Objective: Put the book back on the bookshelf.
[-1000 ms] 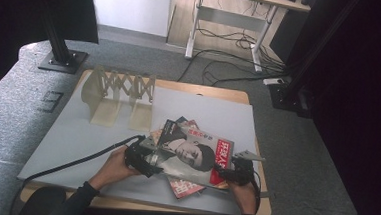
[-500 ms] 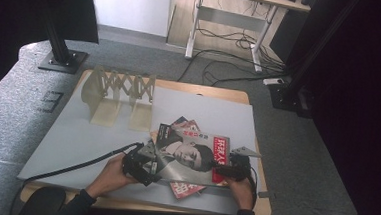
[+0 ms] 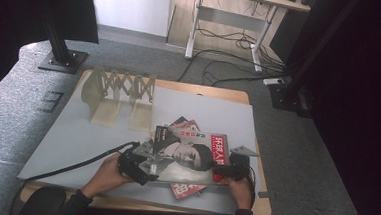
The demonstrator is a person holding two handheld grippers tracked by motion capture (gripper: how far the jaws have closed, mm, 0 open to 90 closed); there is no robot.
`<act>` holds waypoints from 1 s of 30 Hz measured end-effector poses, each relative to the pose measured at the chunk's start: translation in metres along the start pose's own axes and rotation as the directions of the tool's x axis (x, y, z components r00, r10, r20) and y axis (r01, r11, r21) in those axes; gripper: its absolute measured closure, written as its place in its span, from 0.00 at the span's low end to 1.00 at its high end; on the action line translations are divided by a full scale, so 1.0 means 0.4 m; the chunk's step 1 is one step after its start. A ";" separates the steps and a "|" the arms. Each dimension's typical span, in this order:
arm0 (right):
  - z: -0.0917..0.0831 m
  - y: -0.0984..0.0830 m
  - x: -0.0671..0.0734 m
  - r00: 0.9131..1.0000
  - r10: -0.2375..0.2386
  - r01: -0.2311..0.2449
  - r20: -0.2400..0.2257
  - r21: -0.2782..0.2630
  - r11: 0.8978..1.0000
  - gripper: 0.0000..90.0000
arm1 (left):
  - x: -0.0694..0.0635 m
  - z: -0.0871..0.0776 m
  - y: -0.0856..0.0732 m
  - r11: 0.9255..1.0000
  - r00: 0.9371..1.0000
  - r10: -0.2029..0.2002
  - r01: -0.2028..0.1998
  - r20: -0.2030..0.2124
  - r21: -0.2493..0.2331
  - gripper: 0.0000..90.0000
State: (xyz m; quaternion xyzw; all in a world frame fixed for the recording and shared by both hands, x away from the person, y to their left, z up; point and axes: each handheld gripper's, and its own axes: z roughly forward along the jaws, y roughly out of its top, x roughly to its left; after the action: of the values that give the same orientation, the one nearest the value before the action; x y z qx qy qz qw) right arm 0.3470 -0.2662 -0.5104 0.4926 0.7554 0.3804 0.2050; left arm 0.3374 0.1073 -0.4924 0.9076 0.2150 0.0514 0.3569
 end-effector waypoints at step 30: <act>-0.083 -0.077 0.021 0.999 0.012 -0.012 -0.040 -0.005 1.000 0.04 | 0.080 0.062 0.136 0.999 1.000 0.027 -0.027 -0.010 -0.036 0.05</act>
State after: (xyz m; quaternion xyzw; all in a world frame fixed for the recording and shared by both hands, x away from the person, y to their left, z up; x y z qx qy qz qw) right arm 0.3024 -0.2782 -0.5129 0.4888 0.7554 0.3933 0.1889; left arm 0.3916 0.0700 -0.4762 0.9035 0.2036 0.0646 0.3716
